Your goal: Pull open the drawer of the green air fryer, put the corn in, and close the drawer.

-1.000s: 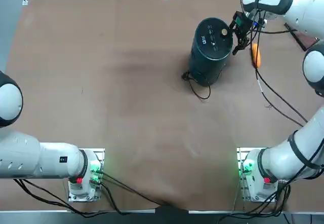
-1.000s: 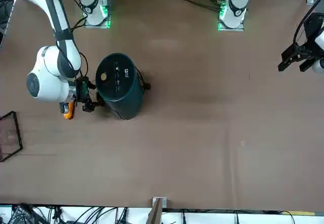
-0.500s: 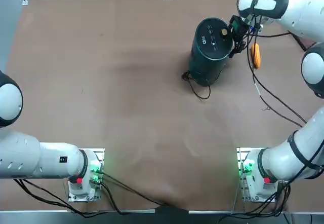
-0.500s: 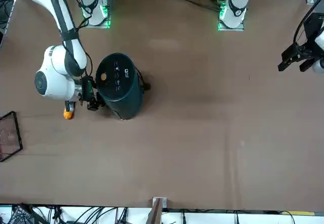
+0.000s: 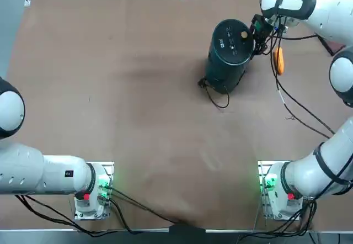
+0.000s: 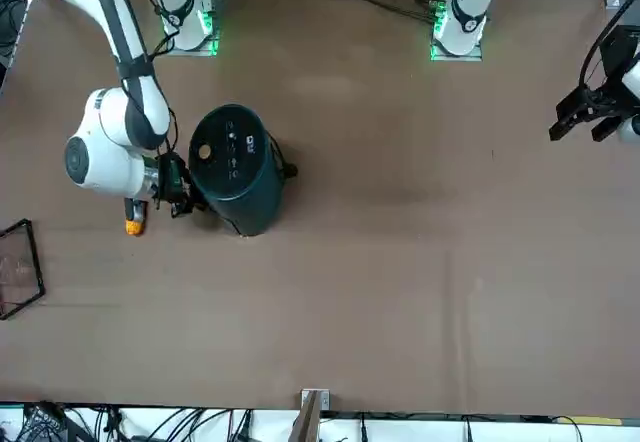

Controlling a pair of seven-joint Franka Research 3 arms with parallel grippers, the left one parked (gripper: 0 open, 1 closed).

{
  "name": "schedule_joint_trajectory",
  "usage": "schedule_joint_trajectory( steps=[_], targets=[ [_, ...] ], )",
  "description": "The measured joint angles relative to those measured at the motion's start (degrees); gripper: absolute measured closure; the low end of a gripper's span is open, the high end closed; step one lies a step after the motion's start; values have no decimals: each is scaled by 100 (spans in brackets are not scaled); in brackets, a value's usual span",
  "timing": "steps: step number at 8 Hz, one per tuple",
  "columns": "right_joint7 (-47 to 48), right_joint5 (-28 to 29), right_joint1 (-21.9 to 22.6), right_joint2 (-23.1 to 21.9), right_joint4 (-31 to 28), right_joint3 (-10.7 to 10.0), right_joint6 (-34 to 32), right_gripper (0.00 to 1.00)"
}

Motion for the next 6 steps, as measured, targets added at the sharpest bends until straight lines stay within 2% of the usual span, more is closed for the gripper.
schedule_joint_trajectory(
  steps=[3,6],
  targets=[
    [-105,-2,-124,-20,-7,-53,-4,52],
    [-312,-15,-444,-30,-8,-108,18,52]
  ],
)
